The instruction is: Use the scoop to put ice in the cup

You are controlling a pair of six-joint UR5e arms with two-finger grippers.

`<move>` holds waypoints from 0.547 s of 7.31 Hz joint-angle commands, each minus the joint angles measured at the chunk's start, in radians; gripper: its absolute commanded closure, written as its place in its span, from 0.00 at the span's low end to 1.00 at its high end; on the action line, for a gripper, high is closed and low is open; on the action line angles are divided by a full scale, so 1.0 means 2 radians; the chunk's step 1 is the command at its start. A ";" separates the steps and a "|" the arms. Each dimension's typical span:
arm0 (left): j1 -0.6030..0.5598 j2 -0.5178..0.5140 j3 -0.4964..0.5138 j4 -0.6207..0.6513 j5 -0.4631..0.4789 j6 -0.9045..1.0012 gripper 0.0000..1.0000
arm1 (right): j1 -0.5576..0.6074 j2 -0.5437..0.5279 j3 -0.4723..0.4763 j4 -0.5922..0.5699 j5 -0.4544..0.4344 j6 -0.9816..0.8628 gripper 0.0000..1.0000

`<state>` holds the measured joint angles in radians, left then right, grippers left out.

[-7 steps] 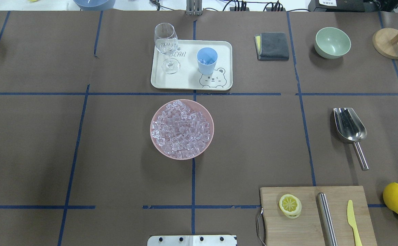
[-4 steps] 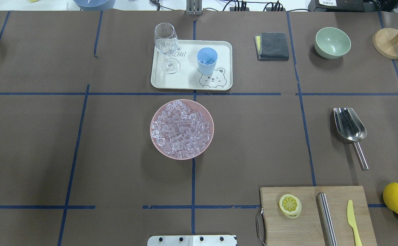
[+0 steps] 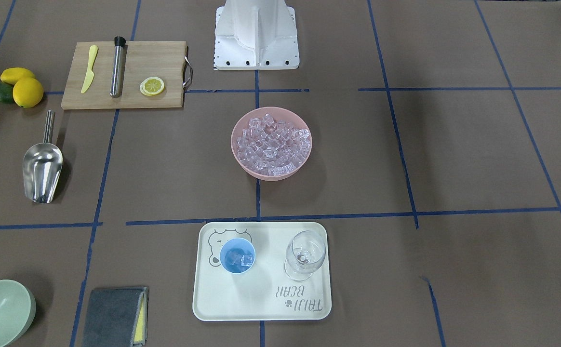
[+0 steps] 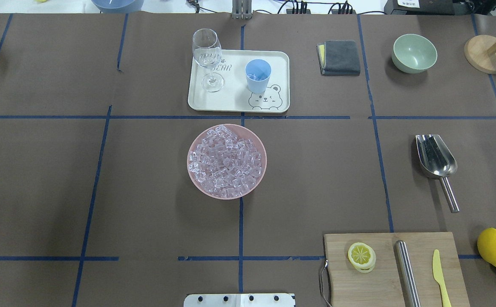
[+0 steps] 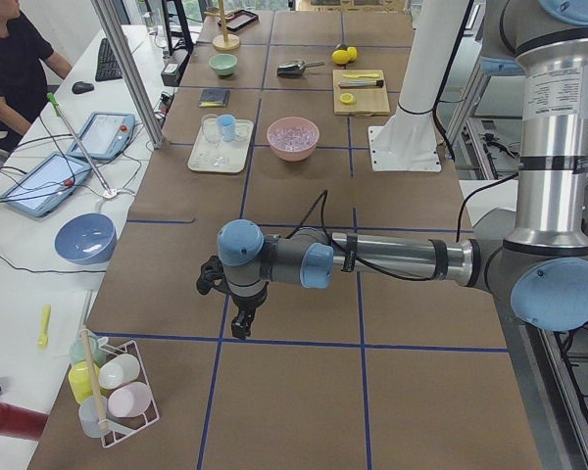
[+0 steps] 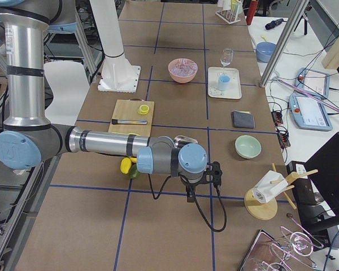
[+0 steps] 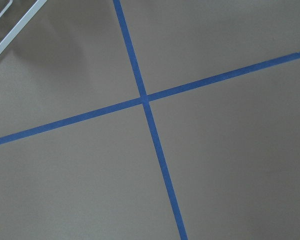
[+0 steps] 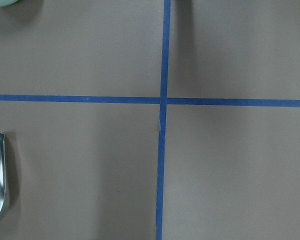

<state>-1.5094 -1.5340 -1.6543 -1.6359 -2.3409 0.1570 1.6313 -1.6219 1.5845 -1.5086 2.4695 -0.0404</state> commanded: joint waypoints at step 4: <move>0.000 -0.001 0.000 0.003 -0.004 -0.125 0.00 | 0.000 -0.001 0.005 -0.005 -0.001 0.002 0.00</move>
<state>-1.5094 -1.5349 -1.6503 -1.6302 -2.3455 0.0251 1.6321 -1.6244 1.5962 -1.5187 2.4688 -0.0368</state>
